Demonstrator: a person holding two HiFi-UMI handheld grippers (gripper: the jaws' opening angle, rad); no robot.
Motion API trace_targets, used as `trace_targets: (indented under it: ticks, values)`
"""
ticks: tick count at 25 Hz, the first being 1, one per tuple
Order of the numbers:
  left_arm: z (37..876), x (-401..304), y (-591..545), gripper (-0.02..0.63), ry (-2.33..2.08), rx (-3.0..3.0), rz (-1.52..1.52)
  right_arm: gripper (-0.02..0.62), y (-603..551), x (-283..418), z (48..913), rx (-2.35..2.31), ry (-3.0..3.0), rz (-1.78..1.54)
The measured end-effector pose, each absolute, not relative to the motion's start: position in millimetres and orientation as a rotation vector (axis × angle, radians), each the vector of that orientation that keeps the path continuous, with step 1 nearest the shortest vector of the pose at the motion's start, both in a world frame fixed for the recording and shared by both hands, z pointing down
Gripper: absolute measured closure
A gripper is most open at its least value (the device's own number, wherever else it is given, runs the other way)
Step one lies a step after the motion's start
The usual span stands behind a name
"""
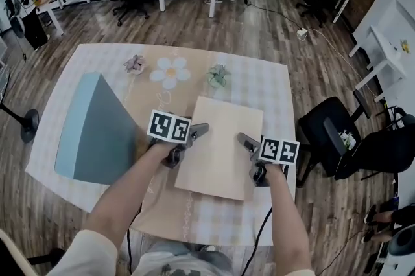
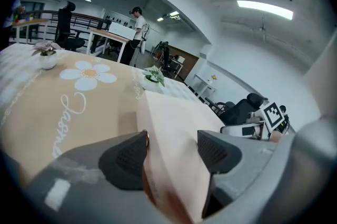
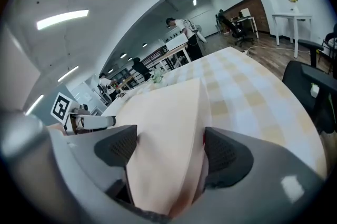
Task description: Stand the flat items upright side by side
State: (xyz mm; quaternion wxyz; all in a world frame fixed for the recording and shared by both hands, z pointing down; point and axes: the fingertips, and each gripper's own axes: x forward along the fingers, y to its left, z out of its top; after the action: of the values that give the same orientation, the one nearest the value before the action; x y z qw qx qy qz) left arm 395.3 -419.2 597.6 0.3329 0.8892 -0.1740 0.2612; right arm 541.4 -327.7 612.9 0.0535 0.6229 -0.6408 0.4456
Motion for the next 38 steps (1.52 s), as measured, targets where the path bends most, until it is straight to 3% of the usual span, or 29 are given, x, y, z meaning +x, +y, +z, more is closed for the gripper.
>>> trace_targets:
  ticks: [5,20,28,38]
  values:
    - [571,389,-418,0.315,-0.56,2.353,0.633,0.202,-331,540,587,1.883,-2.008,1.207]
    - [430,305,-335,0.337,-0.985,2.518,0.352,0.212,-279,471,439,1.797,-2.288,0.363]
    - [411,284,-266,0.337,-1.11,2.555,0.379,0.259,-214,454,420,1.759,-2.348,0.206]
    - [411,266,-210,0.336,-1.224,2.493,0.396,0.261,-161,438,415,1.663,-2.406,0.162]
